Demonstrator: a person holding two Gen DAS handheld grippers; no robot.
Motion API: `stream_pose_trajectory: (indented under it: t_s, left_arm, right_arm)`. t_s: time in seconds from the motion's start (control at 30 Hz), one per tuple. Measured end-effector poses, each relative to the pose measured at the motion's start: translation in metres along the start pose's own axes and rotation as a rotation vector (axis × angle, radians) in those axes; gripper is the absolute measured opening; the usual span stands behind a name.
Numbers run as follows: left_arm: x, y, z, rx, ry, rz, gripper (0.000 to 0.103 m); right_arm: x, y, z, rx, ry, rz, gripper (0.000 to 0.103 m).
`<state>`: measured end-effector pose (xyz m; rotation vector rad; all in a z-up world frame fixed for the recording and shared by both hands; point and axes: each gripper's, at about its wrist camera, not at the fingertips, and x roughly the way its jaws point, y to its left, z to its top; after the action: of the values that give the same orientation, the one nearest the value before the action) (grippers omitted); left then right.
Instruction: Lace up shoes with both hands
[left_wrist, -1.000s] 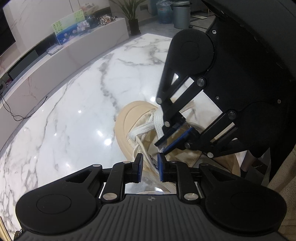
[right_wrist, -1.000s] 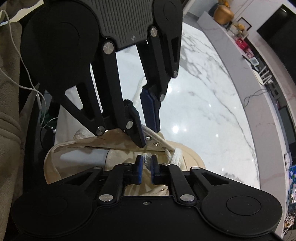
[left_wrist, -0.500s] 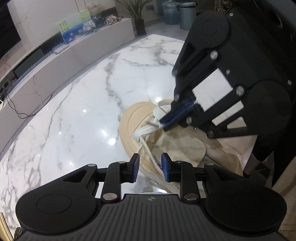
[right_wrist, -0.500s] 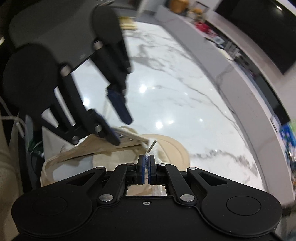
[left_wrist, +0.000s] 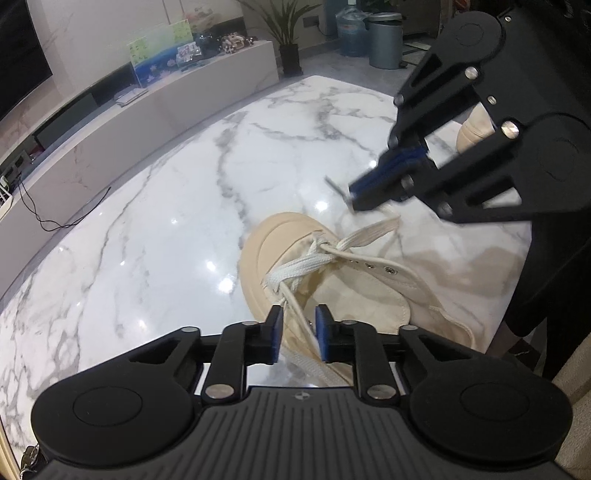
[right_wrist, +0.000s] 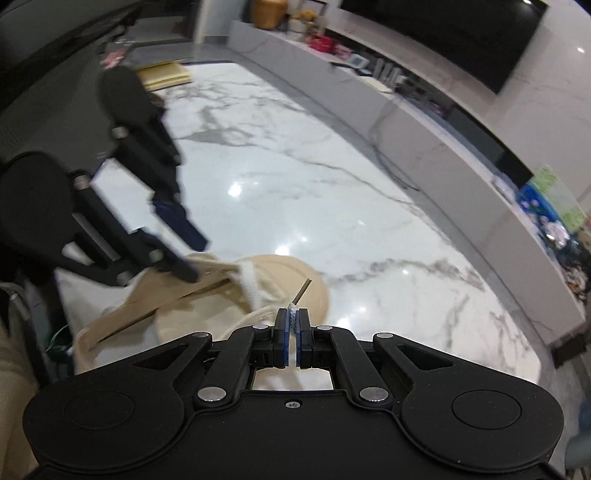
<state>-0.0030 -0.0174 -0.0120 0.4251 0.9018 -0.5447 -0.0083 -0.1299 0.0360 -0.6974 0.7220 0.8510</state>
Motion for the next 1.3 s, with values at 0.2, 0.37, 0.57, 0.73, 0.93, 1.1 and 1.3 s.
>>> stream_pose_trajectory:
  t_s: [0.2, 0.37, 0.57, 0.73, 0.93, 1.1, 1.3]
  left_arm:
    - [-0.001, 0.000, 0.002, -0.010, -0.004, 0.006, 0.009]
    - [0.000, 0.000, 0.001, -0.013, -0.002, 0.007, 0.009]
    - [0.001, 0.001, 0.000, -0.015, -0.007, 0.006, 0.009]
    - [0.001, 0.002, -0.001, -0.014, -0.008, 0.002, 0.009]
    - [0.002, 0.001, -0.001, 0.003, -0.004, 0.003, 0.009]
    - [0.003, 0.000, 0.000, 0.023, 0.000, 0.005, 0.010]
    - [0.004, 0.000, -0.001, 0.031, 0.003, 0.006, 0.011]
  right_arm:
    - [0.006, 0.010, 0.012, -0.037, -0.029, 0.038, 0.001]
    - [0.013, 0.022, 0.018, -0.068, -0.038, 0.061, 0.001]
    - [0.019, 0.027, 0.015, -0.064, -0.017, 0.069, 0.001]
    - [0.021, 0.025, 0.012, -0.054, 0.000, 0.072, 0.001]
    - [0.023, 0.025, 0.011, -0.067, 0.011, 0.077, 0.001]
    - [0.024, 0.023, 0.012, -0.083, 0.009, 0.088, 0.001]
    - [0.028, 0.020, 0.012, -0.112, 0.022, 0.100, 0.001]
